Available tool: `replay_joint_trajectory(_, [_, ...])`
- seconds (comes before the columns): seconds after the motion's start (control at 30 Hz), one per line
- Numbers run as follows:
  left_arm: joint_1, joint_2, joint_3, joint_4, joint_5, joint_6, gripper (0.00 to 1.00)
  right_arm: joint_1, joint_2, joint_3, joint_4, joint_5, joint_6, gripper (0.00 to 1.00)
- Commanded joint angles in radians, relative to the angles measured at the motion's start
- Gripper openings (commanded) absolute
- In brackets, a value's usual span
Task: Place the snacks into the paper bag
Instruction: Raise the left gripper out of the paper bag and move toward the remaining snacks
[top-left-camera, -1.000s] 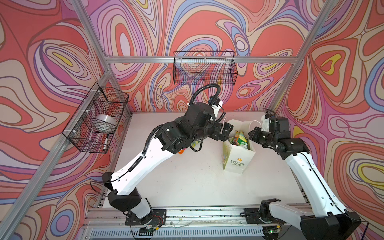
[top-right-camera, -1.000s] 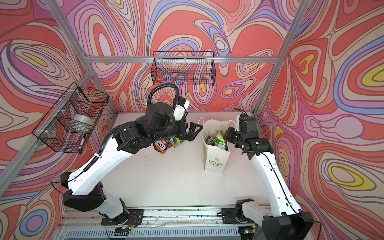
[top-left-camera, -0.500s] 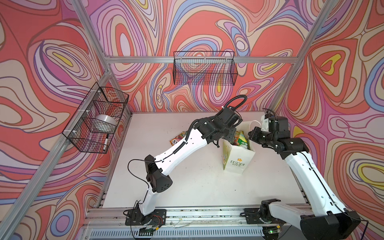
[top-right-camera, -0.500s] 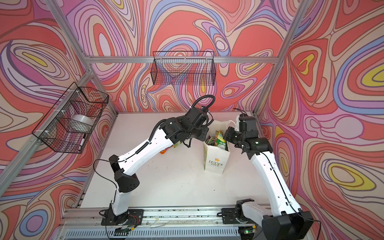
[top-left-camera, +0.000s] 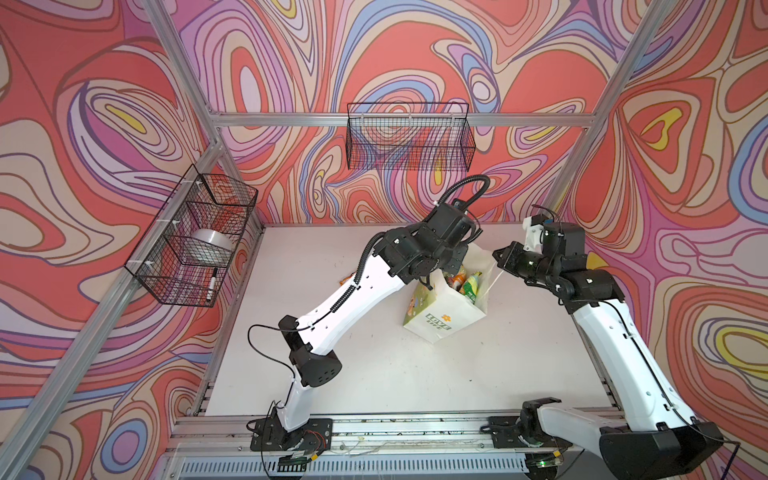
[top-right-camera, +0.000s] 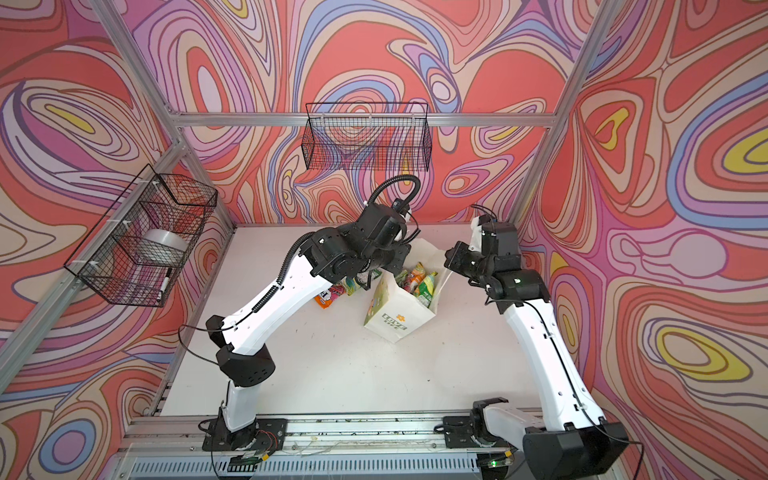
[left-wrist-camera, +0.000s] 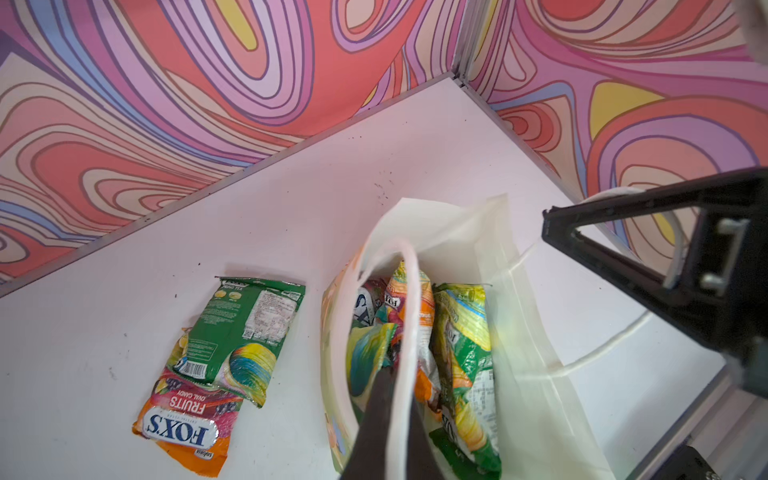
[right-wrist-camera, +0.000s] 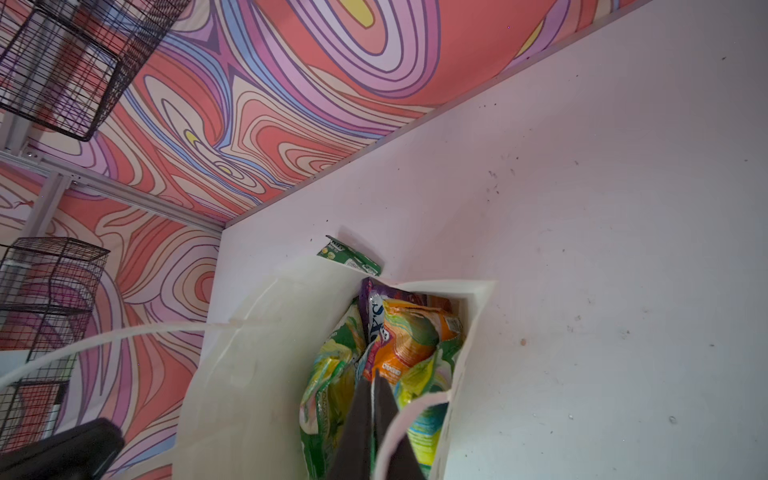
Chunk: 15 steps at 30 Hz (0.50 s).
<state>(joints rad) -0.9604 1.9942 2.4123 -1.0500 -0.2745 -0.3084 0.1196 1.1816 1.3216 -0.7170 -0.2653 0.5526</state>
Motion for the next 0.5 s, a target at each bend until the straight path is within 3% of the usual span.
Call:
replay_joint_trajectory(0.0, [0.014, -0.064, -0.053, 0.049, -0.033, -0.013, 0.0, 0.005, 0.02, -0.021, 0.105, -0.06, 0.043, 0.0])
replay_joint_trajectory(0.27, [0.048, -0.179, -0.247, 0.127, -0.041, -0.05, 0.0, 0.025, 0.054, 0.039, 0.124, -0.065, 0.057, 0.0])
replay_joint_trajectory(0.47, [0.07, -0.208, -0.264, 0.15, 0.014, -0.062, 0.0, 0.032, 0.109, 0.148, 0.1, -0.073, 0.043, 0.0])
